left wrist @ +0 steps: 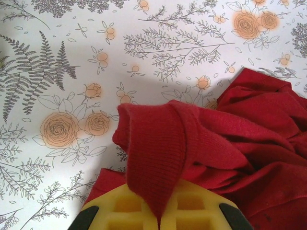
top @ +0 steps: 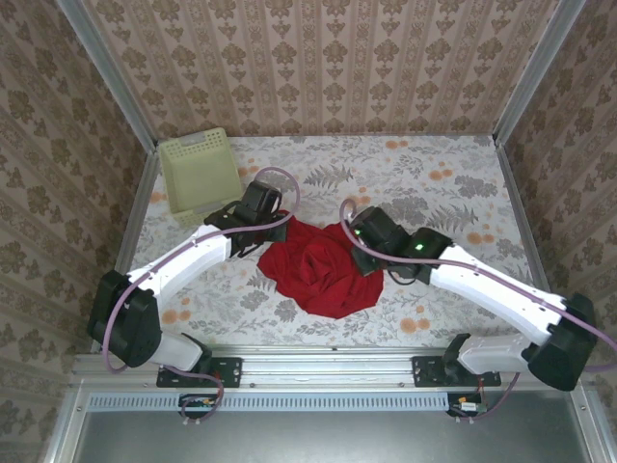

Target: Fold the inside-out t-shirt

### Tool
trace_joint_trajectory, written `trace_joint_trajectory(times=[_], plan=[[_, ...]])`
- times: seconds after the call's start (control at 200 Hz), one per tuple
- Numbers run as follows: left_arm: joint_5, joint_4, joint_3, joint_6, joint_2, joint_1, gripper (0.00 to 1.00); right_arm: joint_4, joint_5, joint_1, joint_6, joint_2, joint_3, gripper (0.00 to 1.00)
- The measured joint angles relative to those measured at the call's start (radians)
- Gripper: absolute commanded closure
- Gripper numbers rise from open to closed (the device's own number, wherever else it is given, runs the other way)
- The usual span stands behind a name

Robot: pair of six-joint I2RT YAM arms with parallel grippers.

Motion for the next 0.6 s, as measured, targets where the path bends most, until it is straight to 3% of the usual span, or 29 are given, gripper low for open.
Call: trace_joint_trajectory(times=[0.105,0.31,0.45,0.6], plan=[[0.000,0.000,0.000,0.000,0.000,0.000,1.00,0.086,-0.092,0.032,0.024,0.012,-0.053,0.67],[0.000,0.001,0.000,0.000,0.000,0.000,1.00,0.238,-0.165,0.143,0.038,0.100,-0.053,0.64],[0.001,0.001,0.000,0.000,-0.001,0.001,1.00,0.282,-0.194,0.172,0.045,0.188,-0.045,0.59],[0.003,0.001,0.000,0.000,-0.005,0.001,1.00,0.305,-0.197,0.184,0.054,0.261,-0.006,0.60]])
